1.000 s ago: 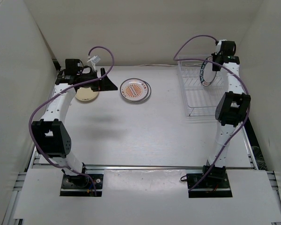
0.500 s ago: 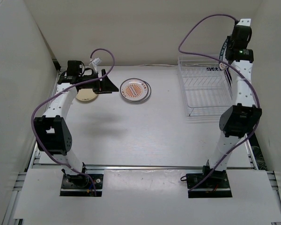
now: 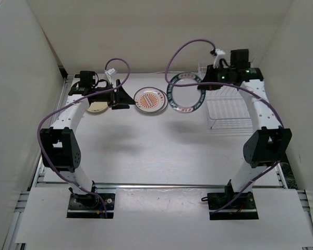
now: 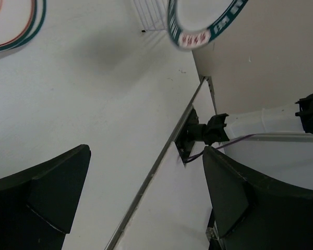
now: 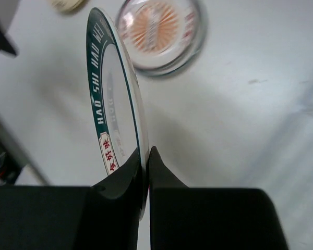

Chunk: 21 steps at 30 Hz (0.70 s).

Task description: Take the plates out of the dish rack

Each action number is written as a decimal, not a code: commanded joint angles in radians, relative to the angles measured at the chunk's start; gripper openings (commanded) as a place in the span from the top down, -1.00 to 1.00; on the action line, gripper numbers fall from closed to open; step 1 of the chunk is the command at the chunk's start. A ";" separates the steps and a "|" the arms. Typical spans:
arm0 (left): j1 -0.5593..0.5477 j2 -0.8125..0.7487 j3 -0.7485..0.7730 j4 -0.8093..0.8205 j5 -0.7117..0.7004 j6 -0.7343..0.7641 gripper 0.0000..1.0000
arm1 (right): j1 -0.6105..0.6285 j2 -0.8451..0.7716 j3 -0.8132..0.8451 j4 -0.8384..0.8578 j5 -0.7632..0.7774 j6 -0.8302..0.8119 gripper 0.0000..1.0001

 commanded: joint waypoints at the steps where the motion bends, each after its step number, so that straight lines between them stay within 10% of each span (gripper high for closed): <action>1: -0.033 -0.008 -0.001 0.021 0.086 -0.007 -0.98 | 0.056 -0.025 -0.078 -0.010 -0.348 0.046 1.00; 21: -0.076 0.021 -0.010 0.021 0.105 0.012 -0.56 | 0.251 0.152 -0.213 0.036 -0.727 0.186 1.00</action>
